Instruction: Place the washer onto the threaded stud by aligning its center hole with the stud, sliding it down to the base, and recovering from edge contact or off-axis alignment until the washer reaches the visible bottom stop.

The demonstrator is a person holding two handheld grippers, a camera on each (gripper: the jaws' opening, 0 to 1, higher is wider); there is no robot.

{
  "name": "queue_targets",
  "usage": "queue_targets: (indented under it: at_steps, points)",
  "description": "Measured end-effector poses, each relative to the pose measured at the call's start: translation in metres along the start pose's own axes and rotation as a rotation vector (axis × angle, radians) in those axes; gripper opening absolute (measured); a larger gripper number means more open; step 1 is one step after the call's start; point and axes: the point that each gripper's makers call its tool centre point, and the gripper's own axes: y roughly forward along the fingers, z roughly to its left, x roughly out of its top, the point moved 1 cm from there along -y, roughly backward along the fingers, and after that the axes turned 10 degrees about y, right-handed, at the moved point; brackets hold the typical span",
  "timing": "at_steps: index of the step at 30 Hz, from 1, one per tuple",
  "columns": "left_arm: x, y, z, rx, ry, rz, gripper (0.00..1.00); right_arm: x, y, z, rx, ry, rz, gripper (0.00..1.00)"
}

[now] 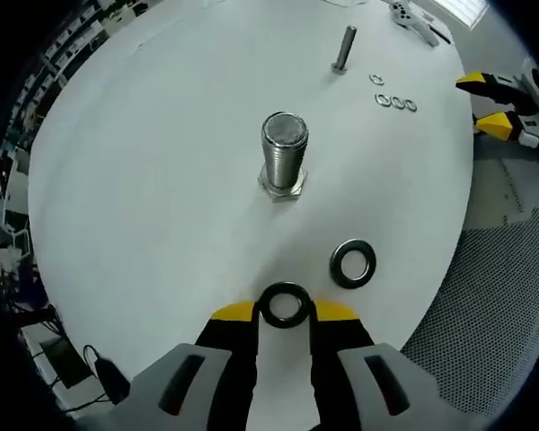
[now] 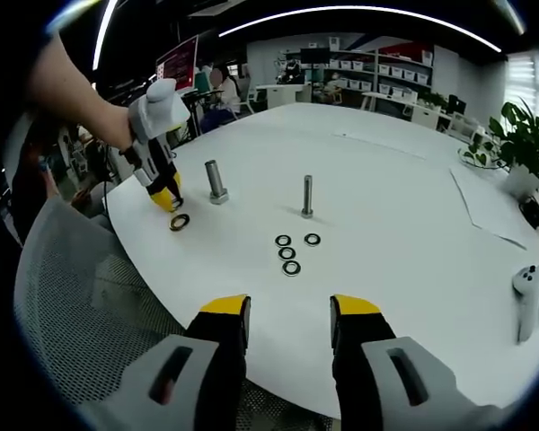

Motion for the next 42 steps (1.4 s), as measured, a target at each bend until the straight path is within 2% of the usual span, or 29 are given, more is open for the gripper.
queue_targets:
  at_steps: [8, 15, 22, 25, 36, 42]
  points:
    - [-0.001, -0.001, 0.002, 0.032, 0.038, -0.016, 0.18, 0.000, 0.001, 0.001, 0.002, 0.000, 0.002, 0.38]
    - [0.004, -0.011, 0.010, 0.039, 0.026, -0.045, 0.18, 0.001, 0.002, 0.002, 0.005, 0.000, 0.002, 0.37]
    - [0.027, -0.027, 0.019, 0.039, 0.005, -0.107, 0.18, 0.003, 0.003, 0.002, 0.005, 0.001, -0.001, 0.37]
    - [0.040, -0.035, 0.020, 0.047, 0.038, -0.126, 0.18, 0.003, 0.003, 0.002, 0.003, -0.001, -0.003, 0.37]
    - [0.064, -0.059, 0.026, 0.054, 0.109, -0.145, 0.18, 0.005, 0.003, 0.000, -0.002, 0.005, -0.011, 0.37]
    - [0.078, -0.064, 0.021, 0.047, 0.128, -0.158, 0.18, 0.006, 0.002, 0.000, -0.002, 0.007, -0.018, 0.37]
